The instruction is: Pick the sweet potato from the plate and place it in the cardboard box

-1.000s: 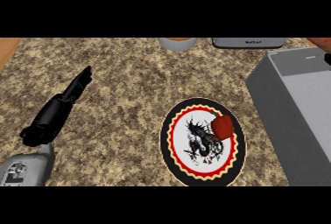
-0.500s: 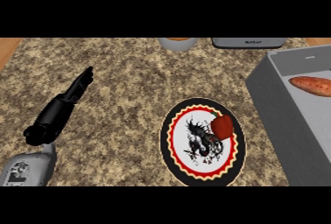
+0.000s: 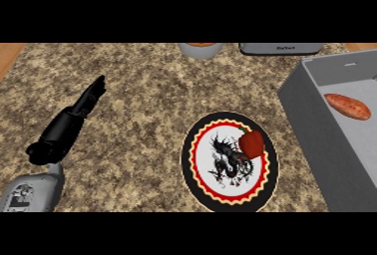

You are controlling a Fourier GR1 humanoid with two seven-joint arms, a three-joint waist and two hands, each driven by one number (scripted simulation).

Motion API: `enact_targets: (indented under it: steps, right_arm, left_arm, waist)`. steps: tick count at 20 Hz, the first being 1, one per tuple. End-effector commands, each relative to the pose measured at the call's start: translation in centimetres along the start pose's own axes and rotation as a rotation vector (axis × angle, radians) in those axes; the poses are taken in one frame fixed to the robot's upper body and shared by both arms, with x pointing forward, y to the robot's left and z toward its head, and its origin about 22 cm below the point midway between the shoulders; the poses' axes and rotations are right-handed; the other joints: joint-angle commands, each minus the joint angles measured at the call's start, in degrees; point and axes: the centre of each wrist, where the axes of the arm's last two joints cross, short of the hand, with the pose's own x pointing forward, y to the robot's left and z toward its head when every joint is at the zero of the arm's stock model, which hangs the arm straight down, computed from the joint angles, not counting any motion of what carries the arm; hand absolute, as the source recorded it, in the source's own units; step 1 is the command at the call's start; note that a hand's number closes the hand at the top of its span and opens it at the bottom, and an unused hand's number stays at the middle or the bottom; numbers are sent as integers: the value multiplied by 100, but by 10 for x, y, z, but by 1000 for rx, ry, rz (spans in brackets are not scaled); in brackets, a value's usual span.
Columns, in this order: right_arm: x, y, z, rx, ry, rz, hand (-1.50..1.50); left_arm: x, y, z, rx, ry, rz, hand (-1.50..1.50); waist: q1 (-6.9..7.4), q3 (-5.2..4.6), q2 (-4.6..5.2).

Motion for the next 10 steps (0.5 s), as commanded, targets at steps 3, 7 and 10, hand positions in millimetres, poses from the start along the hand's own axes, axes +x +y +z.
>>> enact_targets:
  steps: [3,7,10]
  right_arm:
    - [-19,-19,1,-233,0,-522,-150]
    - [-45,-25,4,-353,66,-589,-150]
    - [-100,-47,20,-420,46,-582,-150]
  left_arm:
    - [0,16,-7,13,-2,-26,0]
    - [-5,10,0,-10,-1,-3,0]
    - [-9,5,8,-9,-9,-22,0]
  waist:
    - [-45,-1,45]
    - [74,-12,50]
    - [52,-9,45]
